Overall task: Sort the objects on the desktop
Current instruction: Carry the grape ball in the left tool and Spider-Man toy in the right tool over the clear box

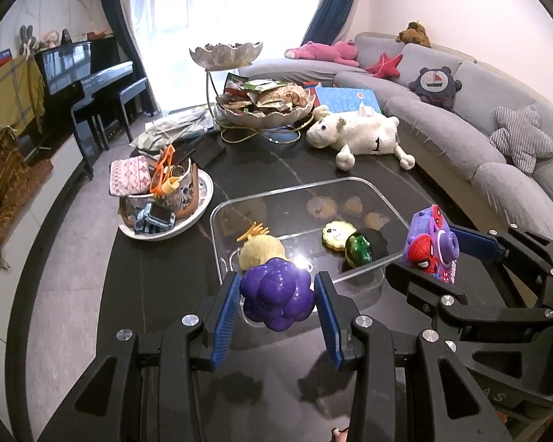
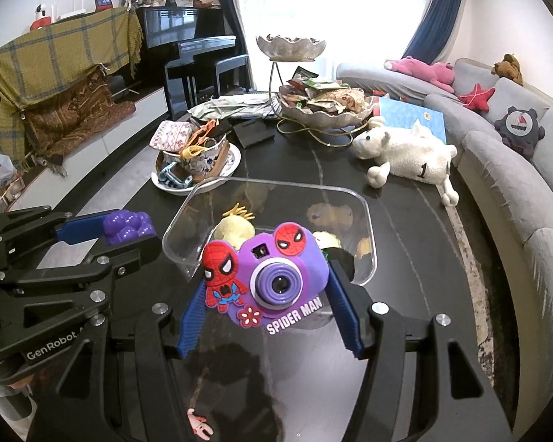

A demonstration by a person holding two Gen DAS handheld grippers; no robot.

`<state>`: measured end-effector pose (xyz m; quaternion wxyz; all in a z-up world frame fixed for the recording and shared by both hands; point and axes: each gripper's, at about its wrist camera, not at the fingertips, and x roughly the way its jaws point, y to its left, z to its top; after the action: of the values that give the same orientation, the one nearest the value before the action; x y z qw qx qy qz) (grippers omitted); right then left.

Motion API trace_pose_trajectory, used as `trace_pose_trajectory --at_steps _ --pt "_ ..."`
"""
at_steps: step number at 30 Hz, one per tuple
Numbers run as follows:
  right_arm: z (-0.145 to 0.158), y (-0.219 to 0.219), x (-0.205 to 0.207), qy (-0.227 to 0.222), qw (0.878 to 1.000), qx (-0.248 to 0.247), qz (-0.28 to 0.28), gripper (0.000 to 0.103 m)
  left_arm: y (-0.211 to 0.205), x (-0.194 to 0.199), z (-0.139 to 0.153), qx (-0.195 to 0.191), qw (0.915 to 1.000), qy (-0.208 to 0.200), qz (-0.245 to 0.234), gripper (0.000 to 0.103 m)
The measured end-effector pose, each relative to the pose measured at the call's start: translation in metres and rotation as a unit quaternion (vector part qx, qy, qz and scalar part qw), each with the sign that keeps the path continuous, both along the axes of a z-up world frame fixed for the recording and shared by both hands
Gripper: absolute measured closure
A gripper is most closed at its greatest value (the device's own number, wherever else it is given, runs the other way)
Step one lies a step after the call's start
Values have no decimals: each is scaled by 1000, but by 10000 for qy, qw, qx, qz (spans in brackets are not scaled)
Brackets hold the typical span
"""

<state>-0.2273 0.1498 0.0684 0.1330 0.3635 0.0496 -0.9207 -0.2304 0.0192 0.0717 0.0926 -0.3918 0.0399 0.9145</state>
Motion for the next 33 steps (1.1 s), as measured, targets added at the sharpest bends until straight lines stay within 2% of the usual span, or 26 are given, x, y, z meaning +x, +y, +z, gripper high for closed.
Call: trace_pose_trajectory --at_steps 17,33 --pt "6 3 -40 55 9999 96 23 46 6 -41 4 -36 10000 -3 -37 66" --pt "-5 5 -87 -120 9997 206 53 46 12 -88 -10 -77 9998 -200 -30 66"
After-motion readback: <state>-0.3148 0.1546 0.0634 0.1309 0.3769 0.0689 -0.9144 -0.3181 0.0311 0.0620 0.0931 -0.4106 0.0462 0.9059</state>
